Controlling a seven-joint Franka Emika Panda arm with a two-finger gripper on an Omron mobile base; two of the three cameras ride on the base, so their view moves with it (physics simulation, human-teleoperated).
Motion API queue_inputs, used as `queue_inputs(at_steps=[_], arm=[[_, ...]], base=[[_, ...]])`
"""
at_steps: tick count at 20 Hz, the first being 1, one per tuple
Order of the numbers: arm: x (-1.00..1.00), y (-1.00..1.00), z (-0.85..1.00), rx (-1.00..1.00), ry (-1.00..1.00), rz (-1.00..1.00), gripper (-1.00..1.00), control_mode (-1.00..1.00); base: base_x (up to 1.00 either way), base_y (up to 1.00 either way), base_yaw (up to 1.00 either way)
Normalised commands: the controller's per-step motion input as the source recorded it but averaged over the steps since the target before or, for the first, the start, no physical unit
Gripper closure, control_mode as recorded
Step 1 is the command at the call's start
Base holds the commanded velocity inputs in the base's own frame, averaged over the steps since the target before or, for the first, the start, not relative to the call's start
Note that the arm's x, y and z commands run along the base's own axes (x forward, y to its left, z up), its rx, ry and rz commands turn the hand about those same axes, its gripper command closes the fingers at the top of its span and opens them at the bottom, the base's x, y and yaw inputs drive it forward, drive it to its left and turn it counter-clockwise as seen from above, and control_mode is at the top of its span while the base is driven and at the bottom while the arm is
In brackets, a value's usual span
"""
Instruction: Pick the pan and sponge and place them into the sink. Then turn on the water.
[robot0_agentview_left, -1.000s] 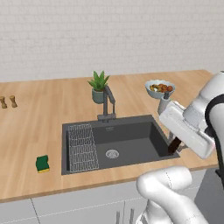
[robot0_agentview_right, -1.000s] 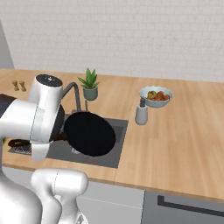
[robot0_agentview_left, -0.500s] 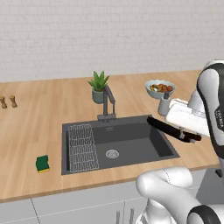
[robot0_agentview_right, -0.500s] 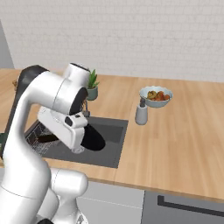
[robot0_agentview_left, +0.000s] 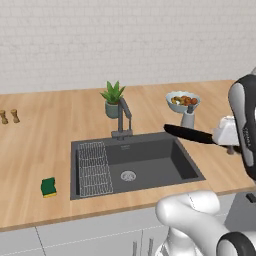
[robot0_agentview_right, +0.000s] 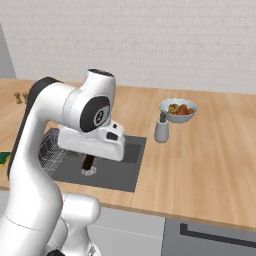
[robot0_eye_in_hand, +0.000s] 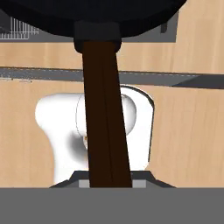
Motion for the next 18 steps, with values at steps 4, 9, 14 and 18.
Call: queue_inputs(at_steps=[4, 9, 14, 18], arm=[[0.06, -0.15, -0.27, 0.00, -0.32, 0.45, 1.00, -1.00], [0.29, 0.00, -0.30, 0.00, -0.09, 0.44, 1.00, -1.00], [0.12, -0.10, -0.36, 0.00, -0.08, 0.35, 1.00, -1.00], [0.04, -0.05, -0.46, 0.03, -0.20, 0.21, 1.00, -1.00]], base=[[0.00, 0.00, 0.00], [0.00, 0.00, 0.00], [0.00, 0.00, 0.00], [0.00, 0.00, 0.00]])
